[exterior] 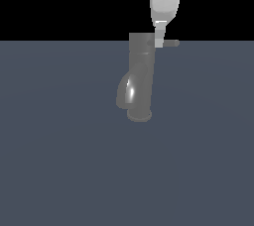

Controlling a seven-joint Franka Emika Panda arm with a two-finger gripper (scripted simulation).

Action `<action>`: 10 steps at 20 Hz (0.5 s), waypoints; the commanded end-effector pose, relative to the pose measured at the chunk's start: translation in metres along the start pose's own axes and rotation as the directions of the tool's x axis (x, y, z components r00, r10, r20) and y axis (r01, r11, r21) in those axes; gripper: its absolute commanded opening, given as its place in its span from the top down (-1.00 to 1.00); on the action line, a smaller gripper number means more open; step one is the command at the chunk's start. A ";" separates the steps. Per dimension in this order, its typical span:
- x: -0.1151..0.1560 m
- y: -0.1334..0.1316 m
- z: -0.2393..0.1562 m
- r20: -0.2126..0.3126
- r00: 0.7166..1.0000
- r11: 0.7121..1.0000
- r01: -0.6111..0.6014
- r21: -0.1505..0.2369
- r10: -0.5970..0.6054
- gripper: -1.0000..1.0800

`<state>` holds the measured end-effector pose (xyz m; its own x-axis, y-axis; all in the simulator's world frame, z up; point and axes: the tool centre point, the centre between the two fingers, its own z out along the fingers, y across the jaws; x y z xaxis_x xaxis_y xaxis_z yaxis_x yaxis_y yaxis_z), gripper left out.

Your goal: Turn on the faucet by rotating a designated handle.

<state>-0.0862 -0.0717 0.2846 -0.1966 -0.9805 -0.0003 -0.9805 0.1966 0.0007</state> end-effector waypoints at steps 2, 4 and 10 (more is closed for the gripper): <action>0.018 -0.012 0.000 0.000 1.000 1.000 -0.015 0.002 0.015 1.00; 0.024 -0.018 0.000 0.000 1.000 1.000 -0.018 0.002 0.018 1.00; 0.044 -0.036 0.000 0.000 1.000 1.000 -0.024 0.001 0.024 1.00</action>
<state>-0.0630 -0.1069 0.2846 -0.2029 -0.9792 -0.0009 -0.9792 0.2029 0.0026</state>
